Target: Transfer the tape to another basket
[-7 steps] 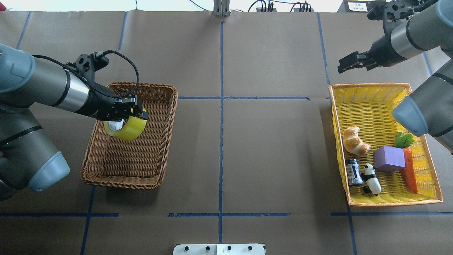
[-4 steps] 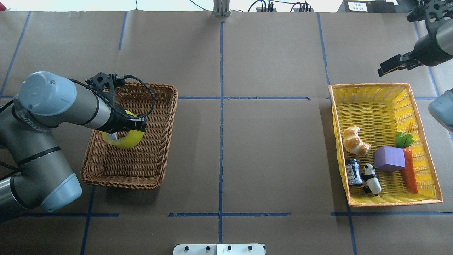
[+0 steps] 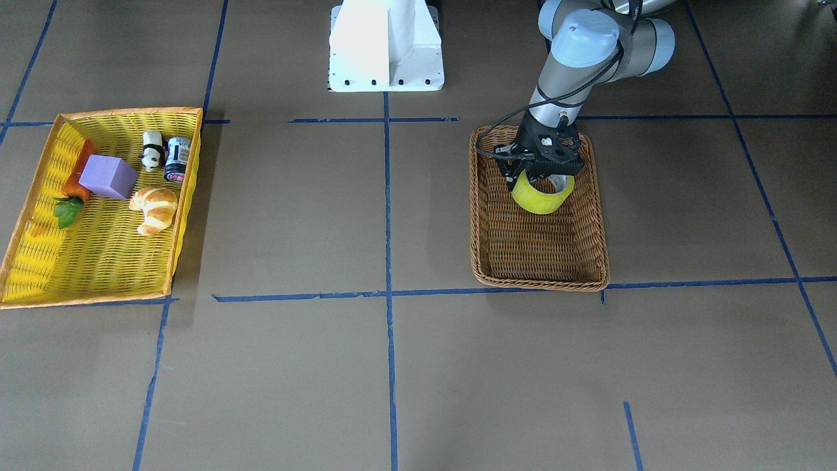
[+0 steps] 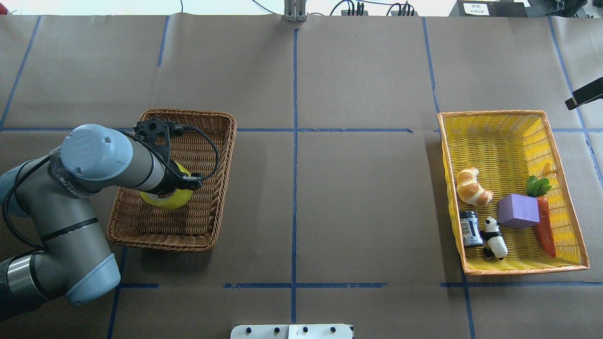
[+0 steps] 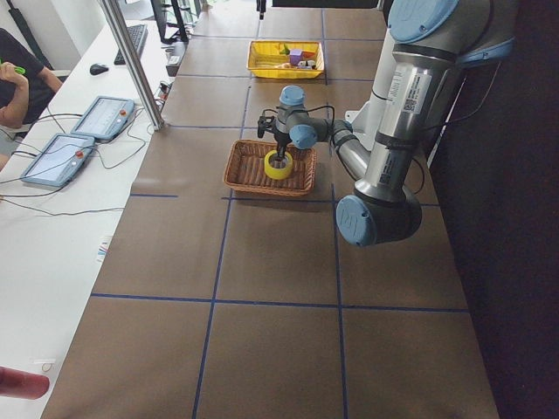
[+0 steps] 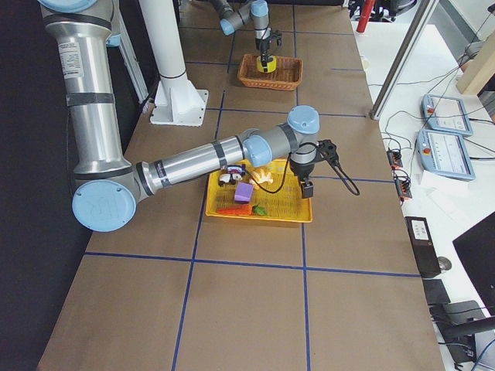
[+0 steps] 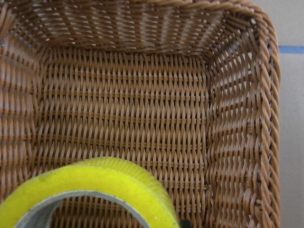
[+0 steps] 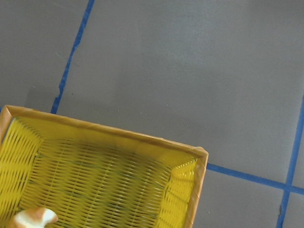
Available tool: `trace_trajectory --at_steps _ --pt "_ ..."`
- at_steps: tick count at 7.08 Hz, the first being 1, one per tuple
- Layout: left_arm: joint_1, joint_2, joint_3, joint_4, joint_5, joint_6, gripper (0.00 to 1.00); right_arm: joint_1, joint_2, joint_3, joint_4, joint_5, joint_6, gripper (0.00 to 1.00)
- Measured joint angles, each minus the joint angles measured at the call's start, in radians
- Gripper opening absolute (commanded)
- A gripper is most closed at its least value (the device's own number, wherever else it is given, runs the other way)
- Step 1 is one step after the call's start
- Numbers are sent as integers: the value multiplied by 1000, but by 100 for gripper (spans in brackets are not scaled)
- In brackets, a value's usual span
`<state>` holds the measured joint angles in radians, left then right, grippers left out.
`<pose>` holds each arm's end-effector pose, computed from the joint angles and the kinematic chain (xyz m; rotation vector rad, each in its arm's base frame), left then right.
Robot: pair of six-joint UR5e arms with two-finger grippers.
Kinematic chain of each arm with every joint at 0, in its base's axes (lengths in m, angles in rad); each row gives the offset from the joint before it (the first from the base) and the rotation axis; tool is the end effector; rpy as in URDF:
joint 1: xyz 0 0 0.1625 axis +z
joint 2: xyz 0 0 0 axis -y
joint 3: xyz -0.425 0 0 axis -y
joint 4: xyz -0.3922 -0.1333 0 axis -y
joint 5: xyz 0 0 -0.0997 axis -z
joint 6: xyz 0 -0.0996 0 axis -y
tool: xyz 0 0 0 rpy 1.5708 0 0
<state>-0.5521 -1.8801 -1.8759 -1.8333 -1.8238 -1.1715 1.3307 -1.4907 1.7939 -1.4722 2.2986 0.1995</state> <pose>0.4436 -0.4005 0.3263 0.1890 0.8832 -0.0314 -0.0607 -0.5299 0.4985 0.2182 -0.7847 -0.1845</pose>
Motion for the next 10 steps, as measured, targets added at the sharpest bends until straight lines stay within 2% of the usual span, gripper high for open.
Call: trace_trajectory --at_steps 2,4,6,8,10 --pt "20 3 1 2 53 0 100 24 -22 -3 1 14 -23 100" --pt "11 7 -13 11 49 3 100 45 -48 -9 2 19 -72 100" --pt "-63 9 -74 101 -67 35 100 88 -66 -59 6 63 -155 100" --pt "-172 12 -156 237 -178 194 100 143 -90 -117 7 101 -250 100" --pt "-304 48 -174 299 -288 348 100 208 -137 -136 4 155 -307 100"
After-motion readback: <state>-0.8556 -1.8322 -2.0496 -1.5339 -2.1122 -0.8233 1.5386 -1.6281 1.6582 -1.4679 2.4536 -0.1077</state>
